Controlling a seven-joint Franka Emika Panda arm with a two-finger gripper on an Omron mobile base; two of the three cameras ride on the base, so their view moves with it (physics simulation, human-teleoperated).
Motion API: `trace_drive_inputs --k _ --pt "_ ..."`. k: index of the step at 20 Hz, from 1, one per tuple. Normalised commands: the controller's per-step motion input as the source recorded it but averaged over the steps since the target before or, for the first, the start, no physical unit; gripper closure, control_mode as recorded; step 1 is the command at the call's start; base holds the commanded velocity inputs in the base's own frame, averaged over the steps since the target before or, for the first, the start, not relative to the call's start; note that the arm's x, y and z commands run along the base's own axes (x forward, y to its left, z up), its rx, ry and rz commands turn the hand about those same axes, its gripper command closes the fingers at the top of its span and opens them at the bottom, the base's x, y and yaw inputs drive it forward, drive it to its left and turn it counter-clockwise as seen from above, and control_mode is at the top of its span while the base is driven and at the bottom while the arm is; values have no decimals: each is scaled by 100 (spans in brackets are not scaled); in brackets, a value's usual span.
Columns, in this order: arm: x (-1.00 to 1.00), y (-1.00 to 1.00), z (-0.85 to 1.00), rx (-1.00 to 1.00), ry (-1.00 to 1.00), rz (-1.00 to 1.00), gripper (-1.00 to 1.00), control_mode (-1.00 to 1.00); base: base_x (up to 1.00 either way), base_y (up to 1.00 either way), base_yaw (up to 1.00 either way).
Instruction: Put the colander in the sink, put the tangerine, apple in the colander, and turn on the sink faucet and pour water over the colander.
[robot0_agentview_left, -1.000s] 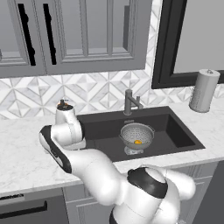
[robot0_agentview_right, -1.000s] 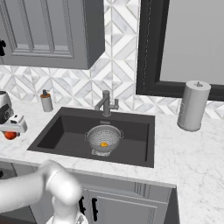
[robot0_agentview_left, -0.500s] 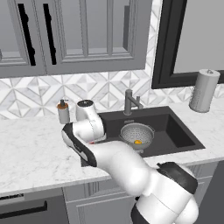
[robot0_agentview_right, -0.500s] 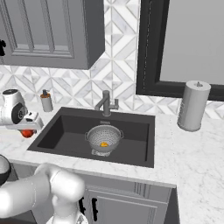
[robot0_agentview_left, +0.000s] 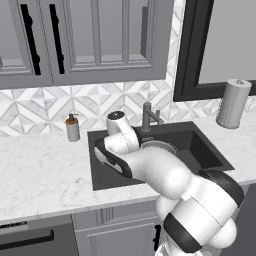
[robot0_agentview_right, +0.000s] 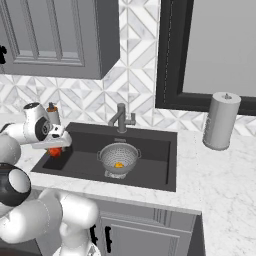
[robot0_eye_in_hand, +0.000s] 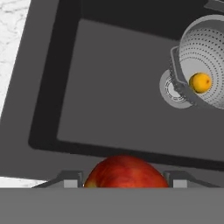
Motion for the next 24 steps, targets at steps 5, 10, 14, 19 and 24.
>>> trace_drive_inputs --k 5,10,14,19,24 --pt "36 -60 -13 -12 -1 -1 100 -100 0 0 0" --pt "36 -54 -22 -6 -1 0 100 -100 0 0 0" --pt "32 -46 -17 -3 -1 0 100 -100 0 0 0" --pt "32 -23 -31 -7 -2 -1 100 -100 0 0 0" --pt "30 -33 -22 -6 0 -1 100 -100 0 0 0"
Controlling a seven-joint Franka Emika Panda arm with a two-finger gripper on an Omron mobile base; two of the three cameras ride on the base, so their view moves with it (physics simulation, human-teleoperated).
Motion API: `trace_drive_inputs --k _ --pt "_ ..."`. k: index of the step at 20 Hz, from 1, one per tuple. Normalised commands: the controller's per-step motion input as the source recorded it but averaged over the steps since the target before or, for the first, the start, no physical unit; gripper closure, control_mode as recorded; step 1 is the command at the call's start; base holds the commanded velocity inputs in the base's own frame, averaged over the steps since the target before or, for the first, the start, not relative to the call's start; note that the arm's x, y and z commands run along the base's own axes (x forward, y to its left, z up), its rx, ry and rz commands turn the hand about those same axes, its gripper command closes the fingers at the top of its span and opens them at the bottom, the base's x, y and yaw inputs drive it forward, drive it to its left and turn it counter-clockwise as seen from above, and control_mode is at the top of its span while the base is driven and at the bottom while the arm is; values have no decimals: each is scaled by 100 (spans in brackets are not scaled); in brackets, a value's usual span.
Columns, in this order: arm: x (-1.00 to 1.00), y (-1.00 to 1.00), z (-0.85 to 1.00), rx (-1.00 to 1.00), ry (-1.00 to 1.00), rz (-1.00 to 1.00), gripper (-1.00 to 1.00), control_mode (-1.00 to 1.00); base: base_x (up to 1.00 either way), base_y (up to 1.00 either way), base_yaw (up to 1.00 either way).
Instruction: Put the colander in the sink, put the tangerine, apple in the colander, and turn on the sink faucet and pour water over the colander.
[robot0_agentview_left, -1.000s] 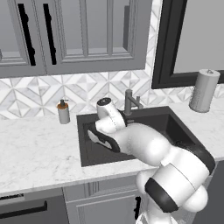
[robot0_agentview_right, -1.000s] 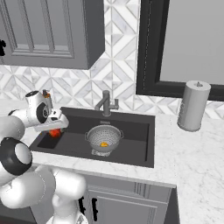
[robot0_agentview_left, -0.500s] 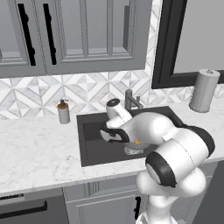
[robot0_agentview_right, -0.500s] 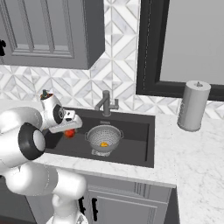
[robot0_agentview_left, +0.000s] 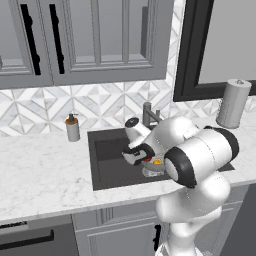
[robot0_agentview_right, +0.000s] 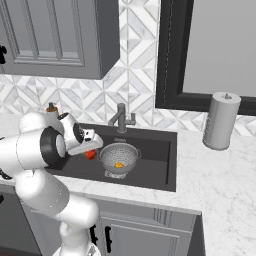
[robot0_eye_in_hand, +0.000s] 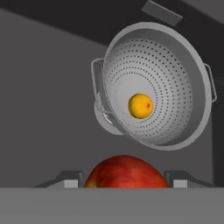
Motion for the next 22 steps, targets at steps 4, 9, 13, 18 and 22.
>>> trace_drive_inputs --k 4,9,13,18,22 --pt "37 -37 -13 0 0 0 100 -100 0 0 0" --pt "47 -28 -10 0 0 0 100 -100 0 0 0" --pt "52 -18 -27 0 0 0 100 -100 0 0 0" --pt "30 -13 -42 0 0 0 100 -100 0 0 0" --pt "9 -9 -34 0 0 0 100 -100 0 0 0"
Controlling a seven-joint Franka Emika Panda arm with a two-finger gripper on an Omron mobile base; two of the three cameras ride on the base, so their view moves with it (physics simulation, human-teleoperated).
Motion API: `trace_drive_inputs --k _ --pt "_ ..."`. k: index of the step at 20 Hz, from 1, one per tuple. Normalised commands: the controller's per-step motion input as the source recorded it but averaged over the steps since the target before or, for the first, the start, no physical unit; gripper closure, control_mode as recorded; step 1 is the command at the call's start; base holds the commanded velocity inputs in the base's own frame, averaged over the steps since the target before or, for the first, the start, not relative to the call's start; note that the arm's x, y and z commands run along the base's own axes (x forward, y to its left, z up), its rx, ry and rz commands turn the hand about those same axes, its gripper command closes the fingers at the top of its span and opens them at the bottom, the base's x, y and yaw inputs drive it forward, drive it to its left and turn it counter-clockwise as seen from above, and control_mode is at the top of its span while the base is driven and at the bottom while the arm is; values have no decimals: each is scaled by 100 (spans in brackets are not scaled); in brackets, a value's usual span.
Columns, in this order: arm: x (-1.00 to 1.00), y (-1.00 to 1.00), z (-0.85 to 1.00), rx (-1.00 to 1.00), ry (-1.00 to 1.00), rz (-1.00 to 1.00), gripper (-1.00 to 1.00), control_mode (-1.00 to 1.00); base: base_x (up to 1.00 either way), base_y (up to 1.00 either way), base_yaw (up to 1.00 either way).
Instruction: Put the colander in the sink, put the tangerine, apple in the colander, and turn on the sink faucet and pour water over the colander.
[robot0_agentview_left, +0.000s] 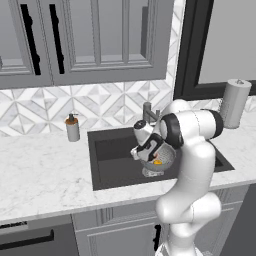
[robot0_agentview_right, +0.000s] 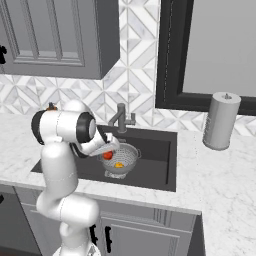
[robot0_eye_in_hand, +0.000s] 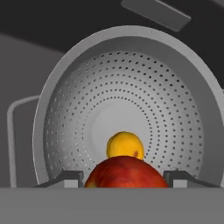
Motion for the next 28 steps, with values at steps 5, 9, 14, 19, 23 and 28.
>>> trace_drive_inputs --k 5,9,14,19,23,28 --pt "13 -11 -25 0 0 0 100 -100 0 0 0" --pt "6 -16 -21 0 0 0 100 -100 0 0 0" --pt "10 -14 -21 0 0 0 100 -100 0 0 0" --pt "10 -12 -16 0 0 0 100 -100 0 0 0" --pt "-1 -19 -13 0 0 0 -100 -100 0 0 0" --pt "-12 -20 -2 1 0 0 -100 -100 0 0 0"
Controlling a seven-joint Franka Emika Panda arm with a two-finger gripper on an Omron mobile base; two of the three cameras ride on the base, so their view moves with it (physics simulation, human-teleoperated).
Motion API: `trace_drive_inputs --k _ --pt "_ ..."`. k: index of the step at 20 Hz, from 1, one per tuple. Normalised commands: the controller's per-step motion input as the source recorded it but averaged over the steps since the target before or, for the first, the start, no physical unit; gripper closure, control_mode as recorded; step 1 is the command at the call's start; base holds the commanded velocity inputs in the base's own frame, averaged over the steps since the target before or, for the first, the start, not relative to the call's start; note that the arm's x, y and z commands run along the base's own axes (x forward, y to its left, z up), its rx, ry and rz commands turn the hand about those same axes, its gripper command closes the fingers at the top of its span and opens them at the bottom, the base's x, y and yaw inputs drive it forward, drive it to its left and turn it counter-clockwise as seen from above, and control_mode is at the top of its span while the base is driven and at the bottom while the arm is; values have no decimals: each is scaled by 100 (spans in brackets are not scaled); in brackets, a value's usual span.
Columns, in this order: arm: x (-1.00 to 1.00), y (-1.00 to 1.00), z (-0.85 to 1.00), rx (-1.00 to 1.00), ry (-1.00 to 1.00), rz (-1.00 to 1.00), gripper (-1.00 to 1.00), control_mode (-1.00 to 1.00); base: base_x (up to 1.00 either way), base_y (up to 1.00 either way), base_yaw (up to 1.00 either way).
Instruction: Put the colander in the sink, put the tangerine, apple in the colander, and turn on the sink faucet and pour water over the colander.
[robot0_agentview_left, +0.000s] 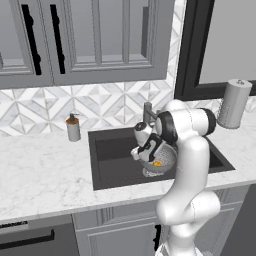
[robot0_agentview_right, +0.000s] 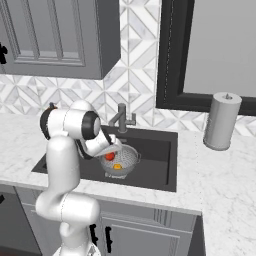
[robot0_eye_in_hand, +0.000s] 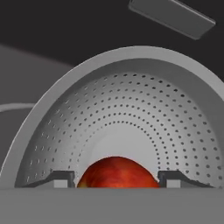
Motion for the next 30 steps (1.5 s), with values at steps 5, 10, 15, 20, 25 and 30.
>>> trace_drive_inputs --k 5,10,15,20,25,30 --pt "-14 -6 12 1 0 0 -100 -100 0 0 0" --pt "-18 5 45 0 0 0 -100 -100 0 0 0" --pt "-37 27 57 0 0 0 -100 -100 0 0 0" --pt "-48 35 53 2 0 0 -100 -100 0 0 0" --pt "-59 17 59 7 1 0 -100 -100 0 0 0" --pt "-76 1 56 6 0 0 -100 -100 0 0 0"
